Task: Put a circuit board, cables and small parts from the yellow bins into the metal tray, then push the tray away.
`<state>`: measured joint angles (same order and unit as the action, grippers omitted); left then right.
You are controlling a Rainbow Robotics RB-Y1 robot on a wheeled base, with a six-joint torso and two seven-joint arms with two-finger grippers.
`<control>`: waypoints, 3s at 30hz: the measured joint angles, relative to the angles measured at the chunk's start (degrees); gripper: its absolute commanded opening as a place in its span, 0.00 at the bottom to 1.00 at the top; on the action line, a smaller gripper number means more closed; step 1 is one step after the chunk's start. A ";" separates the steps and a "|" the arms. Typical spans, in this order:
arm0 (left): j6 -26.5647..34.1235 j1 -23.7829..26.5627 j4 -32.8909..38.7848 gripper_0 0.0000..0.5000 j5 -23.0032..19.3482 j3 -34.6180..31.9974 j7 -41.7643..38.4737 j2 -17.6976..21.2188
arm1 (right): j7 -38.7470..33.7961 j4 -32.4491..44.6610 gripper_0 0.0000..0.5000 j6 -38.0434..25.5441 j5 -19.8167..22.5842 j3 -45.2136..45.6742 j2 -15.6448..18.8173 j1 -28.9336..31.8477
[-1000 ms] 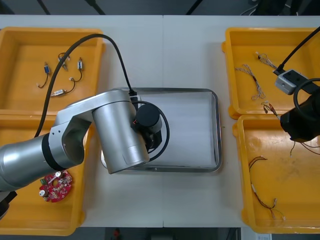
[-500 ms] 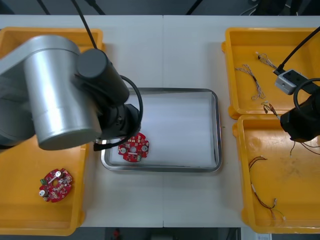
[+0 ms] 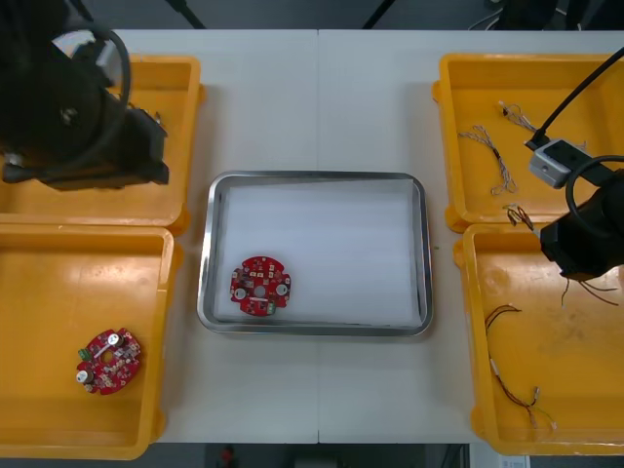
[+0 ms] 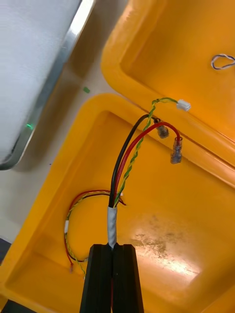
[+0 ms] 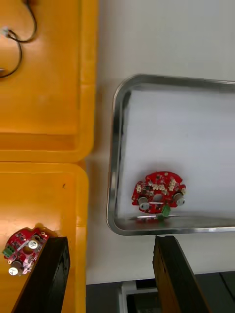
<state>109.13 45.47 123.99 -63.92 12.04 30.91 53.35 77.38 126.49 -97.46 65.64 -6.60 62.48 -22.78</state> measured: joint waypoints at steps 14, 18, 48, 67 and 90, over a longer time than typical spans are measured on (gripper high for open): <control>-3.19 0.84 -15.75 1.00 2.01 -4.14 0.10 8.74 | 0.02 5.50 0.00 0.73 0.12 -11.14 -0.52 -10.86; -5.89 2.52 -25.57 1.00 3.45 -4.13 4.02 8.85 | 0.02 5.53 0.00 0.79 -0.79 -16.32 -2.63 -15.63; -31.10 26.78 -80.73 1.00 24.35 10.63 25.72 -8.12 | 28.87 -14.05 0.00 13.11 -9.77 -48.42 -18.24 -30.08; -42.27 27.25 -93.81 1.00 26.40 10.89 45.31 -11.21 | 28.86 -21.08 1.00 18.40 -15.39 -54.48 -23.85 -30.10; -52.05 25.69 -97.02 1.00 24.54 14.44 45.48 -14.06 | 26.26 -18.07 1.00 4.66 -6.62 -35.05 -23.12 -30.21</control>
<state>57.08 71.16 26.97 -39.38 26.48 76.38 39.29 103.65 108.42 -92.80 59.01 -41.65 39.36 -52.99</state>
